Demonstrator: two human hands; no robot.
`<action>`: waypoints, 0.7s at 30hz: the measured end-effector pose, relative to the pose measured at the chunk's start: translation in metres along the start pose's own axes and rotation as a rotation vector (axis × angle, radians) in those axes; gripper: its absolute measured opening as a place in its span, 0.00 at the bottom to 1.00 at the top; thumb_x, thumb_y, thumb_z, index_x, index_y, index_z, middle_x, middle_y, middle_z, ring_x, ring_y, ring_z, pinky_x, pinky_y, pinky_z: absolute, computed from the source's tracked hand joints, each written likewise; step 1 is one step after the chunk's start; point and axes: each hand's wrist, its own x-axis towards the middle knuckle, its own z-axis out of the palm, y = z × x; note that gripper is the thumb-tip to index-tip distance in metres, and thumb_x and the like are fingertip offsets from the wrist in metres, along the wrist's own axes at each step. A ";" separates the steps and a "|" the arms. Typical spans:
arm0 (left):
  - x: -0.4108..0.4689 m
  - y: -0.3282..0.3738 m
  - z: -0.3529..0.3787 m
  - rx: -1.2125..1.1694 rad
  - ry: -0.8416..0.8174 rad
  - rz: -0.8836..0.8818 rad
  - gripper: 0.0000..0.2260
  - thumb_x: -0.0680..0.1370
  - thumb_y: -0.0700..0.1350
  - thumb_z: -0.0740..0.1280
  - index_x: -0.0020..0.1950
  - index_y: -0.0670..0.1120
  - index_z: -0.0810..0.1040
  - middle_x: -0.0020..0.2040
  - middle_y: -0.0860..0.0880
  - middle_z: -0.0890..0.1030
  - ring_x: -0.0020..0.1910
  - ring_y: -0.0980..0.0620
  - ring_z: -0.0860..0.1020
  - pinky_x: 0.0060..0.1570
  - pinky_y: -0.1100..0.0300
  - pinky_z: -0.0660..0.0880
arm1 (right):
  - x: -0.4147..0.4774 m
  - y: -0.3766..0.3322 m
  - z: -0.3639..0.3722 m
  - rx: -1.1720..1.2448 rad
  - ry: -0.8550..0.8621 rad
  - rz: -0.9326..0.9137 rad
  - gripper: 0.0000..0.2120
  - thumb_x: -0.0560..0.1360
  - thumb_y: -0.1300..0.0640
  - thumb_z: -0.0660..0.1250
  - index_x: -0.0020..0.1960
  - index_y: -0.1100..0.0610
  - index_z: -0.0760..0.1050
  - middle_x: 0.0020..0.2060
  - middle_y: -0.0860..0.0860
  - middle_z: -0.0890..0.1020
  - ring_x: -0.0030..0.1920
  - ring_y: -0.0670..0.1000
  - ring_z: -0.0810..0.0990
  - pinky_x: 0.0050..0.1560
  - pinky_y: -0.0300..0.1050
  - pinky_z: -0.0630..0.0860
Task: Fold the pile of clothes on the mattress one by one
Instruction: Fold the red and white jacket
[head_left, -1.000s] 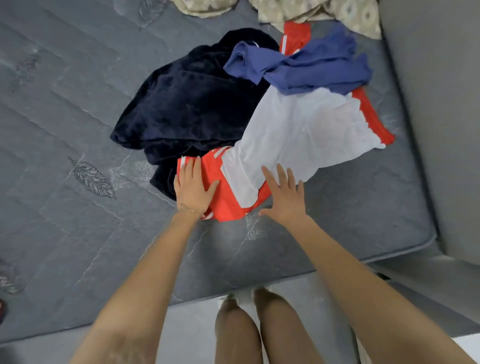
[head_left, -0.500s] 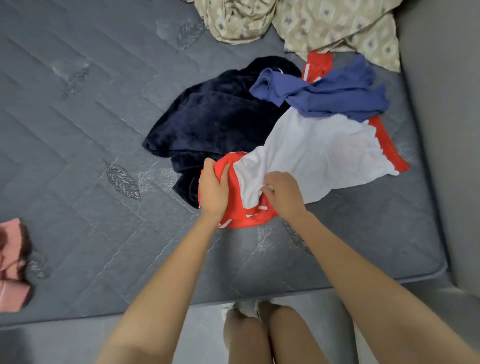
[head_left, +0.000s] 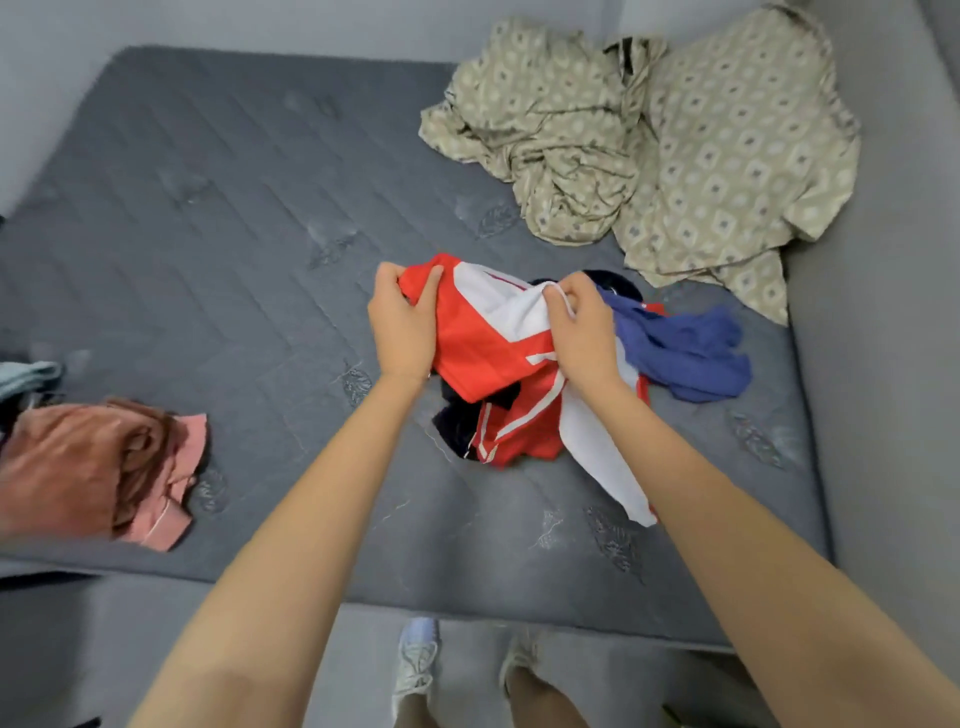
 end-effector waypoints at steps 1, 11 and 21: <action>0.008 0.006 -0.015 -0.006 0.017 0.012 0.17 0.78 0.44 0.69 0.36 0.52 0.62 0.34 0.57 0.68 0.32 0.67 0.70 0.37 0.71 0.66 | 0.000 -0.018 0.007 0.022 -0.001 -0.015 0.12 0.80 0.58 0.61 0.39 0.55 0.64 0.29 0.45 0.67 0.31 0.42 0.68 0.37 0.43 0.61; 0.077 0.015 -0.178 -0.059 0.115 0.111 0.18 0.78 0.44 0.68 0.35 0.51 0.60 0.33 0.56 0.65 0.30 0.66 0.67 0.35 0.71 0.65 | -0.045 -0.151 0.123 0.148 0.057 -0.123 0.16 0.79 0.59 0.62 0.35 0.51 0.62 0.29 0.45 0.66 0.31 0.38 0.68 0.35 0.34 0.64; 0.158 -0.022 -0.355 -0.061 0.053 0.178 0.18 0.78 0.43 0.68 0.35 0.51 0.60 0.33 0.56 0.65 0.31 0.66 0.67 0.37 0.70 0.65 | -0.100 -0.265 0.267 0.185 0.158 -0.099 0.12 0.78 0.59 0.63 0.37 0.58 0.66 0.29 0.45 0.68 0.31 0.42 0.67 0.34 0.33 0.64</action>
